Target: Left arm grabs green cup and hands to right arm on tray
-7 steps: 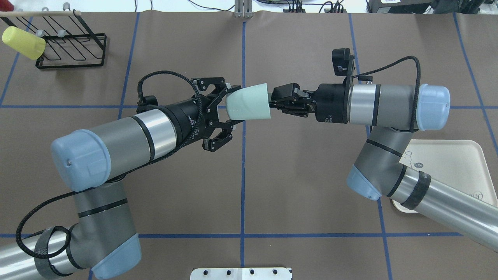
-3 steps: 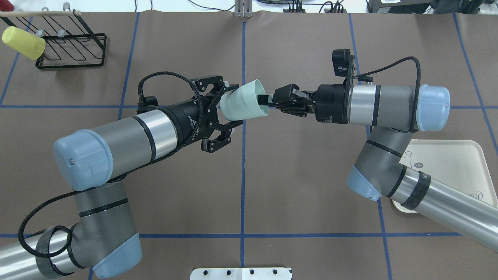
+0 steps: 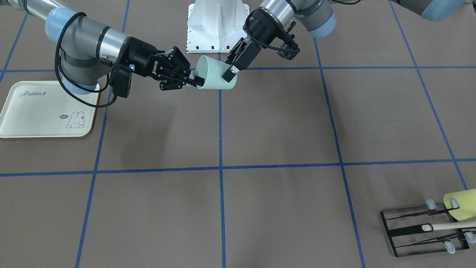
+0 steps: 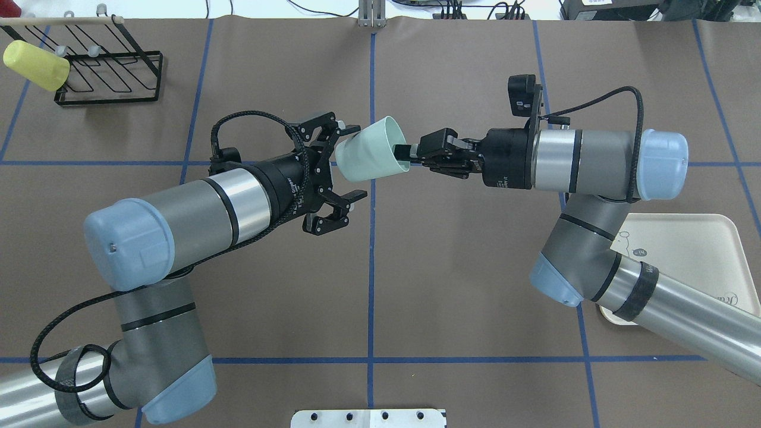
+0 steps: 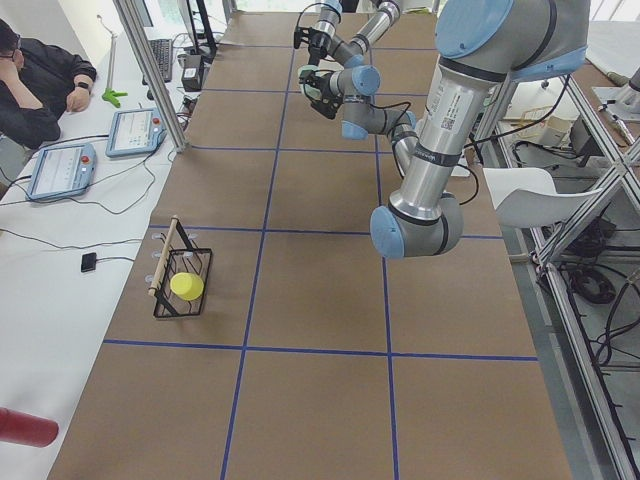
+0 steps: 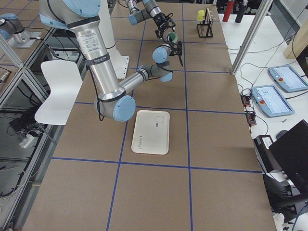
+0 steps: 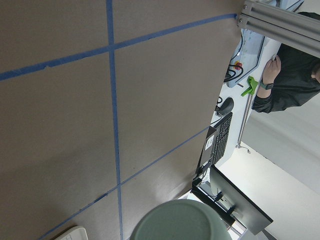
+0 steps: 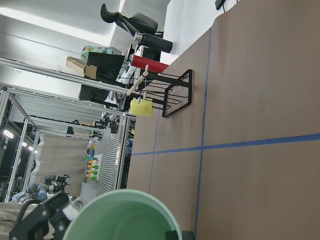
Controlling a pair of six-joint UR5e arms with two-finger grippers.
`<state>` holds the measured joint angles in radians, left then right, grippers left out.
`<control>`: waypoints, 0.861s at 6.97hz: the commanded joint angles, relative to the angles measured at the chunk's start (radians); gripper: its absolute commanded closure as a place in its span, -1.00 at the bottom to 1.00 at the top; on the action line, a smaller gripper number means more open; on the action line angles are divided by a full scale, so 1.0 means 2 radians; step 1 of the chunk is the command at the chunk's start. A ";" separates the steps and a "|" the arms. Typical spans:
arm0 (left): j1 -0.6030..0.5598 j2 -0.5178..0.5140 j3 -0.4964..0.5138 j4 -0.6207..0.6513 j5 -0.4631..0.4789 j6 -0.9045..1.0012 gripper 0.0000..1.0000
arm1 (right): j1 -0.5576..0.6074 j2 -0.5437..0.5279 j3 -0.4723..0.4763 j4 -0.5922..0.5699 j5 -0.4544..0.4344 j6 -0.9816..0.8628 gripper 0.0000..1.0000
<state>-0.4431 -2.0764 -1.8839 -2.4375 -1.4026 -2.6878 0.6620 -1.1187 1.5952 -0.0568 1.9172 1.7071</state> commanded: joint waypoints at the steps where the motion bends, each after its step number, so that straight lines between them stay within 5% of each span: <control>1: -0.001 0.000 0.000 0.000 0.000 0.001 -1.00 | 0.002 -0.002 -0.001 -0.001 -0.003 -0.003 1.00; 6: -0.002 0.001 -0.001 -0.001 0.000 0.069 -1.00 | 0.063 -0.021 -0.045 -0.013 -0.027 -0.051 1.00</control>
<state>-0.4511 -2.0750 -1.8862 -2.4378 -1.4024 -2.6425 0.7320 -1.1560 1.5272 -0.0647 1.8609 1.6098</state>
